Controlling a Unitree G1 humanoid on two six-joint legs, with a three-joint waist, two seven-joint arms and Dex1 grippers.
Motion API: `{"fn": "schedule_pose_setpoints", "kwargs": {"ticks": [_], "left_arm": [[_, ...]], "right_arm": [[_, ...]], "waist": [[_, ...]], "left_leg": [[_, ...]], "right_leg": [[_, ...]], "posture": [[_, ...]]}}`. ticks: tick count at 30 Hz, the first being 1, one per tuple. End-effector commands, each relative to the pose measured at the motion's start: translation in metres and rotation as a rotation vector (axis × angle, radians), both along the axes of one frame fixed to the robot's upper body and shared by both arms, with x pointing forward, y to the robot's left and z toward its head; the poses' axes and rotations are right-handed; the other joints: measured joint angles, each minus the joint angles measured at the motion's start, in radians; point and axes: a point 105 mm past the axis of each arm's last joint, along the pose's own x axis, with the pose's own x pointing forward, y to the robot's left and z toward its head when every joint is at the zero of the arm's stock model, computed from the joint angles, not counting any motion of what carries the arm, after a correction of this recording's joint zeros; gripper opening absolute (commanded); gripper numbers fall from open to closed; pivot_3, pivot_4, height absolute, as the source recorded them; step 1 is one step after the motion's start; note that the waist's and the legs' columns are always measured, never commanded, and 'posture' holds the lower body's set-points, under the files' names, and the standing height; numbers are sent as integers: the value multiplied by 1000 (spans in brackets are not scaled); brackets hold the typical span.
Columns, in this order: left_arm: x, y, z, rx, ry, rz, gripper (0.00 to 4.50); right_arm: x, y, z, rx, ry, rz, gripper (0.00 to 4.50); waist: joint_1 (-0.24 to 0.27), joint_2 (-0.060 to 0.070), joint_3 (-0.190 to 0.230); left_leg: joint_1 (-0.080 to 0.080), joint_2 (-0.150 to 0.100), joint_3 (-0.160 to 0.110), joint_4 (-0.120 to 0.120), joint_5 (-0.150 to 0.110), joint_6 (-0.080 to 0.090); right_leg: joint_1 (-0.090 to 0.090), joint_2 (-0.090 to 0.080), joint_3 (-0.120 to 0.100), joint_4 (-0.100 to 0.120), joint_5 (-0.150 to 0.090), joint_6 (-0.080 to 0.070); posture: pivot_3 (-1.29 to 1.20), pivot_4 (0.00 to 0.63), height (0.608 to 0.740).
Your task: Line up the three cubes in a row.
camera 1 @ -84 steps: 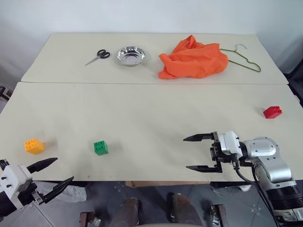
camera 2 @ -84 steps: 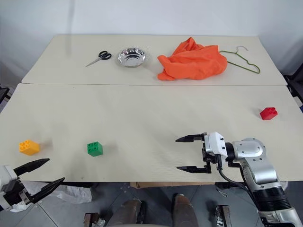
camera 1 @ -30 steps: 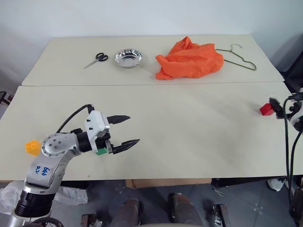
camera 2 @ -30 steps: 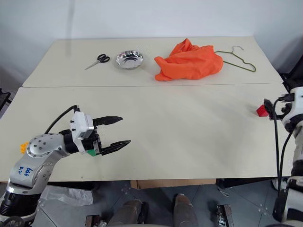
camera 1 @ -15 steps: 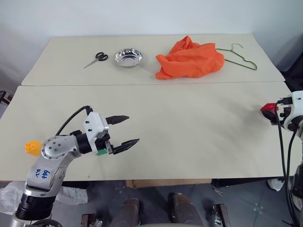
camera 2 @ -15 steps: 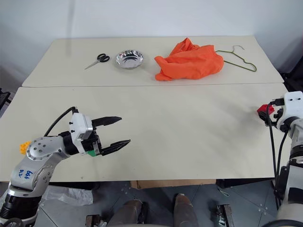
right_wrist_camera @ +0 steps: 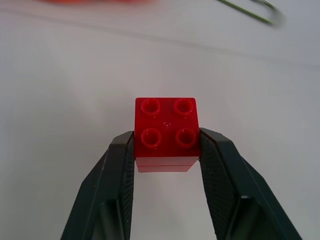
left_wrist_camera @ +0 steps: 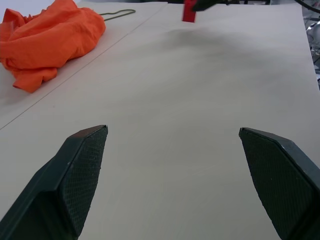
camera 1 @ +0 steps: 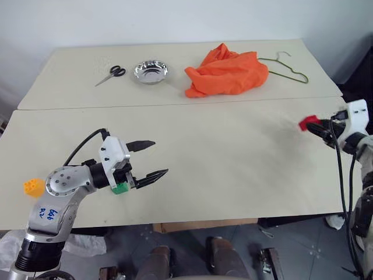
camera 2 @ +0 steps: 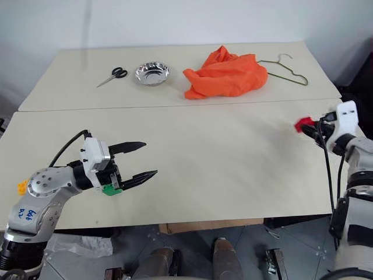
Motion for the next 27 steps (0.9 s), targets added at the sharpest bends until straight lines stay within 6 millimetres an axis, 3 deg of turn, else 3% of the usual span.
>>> {"fn": "schedule_pose_setpoints", "kwargs": {"ticks": [1,5,7,12,15,25,26,27], "left_arm": [[2,20,7,17,-29,40,4500],[2,34,-1,47,3,59,4500],[1,37,-1,47,7,67,4500],[-4,39,-4,48,13,87,4500],[-7,38,-5,50,16,94,4500],[-15,41,-7,42,27,128,4500],[-14,42,-7,42,24,131,4500],[-14,42,-6,42,23,134,4500]], "right_arm": [[-6,89,35,-114,-56,482,1481],[-29,182,25,-288,-18,867,1481],[-37,204,11,-359,-11,939,1481],[-50,222,-16,-417,37,999,1481],[-53,222,-31,-456,58,1002,1481],[-58,223,-45,-429,66,977,1481],[-58,224,-43,-423,61,973,2222],[-58,224,-41,-419,57,970,2450]], "waist": [[-6,0,0],[-5,0,0],[4,0,0],[43,0,0],[42,0,0],[36,0,0],[36,0,0],[36,0,0]], "left_leg": [[0,1,0,0,0,-1],[0,3,-2,0,-1,-3],[-1,3,-3,1,-1,-3],[-22,-2,-11,12,-3,0],[-24,-6,-13,16,-5,4],[-24,-4,-13,18,-5,3],[-24,-4,-13,18,-5,3],[-24,-4,-13,18,-5,3]], "right_leg": [[0,0,0,1,0,0],[-1,2,0,2,0,-1],[-2,1,-1,2,-1,-1],[-16,-4,-12,6,0,-3],[-14,-7,-21,6,0,-3],[-14,-6,-22,5,0,-2],[-14,-6,-22,5,0,-2],[-14,-6,-22,5,0,-2]], "posture": [[0,150,740],[0,150,740],[0,150,740],[0,150,740],[0,150,740],[0,150,740],[0,150,740],[0,150,740]]}}
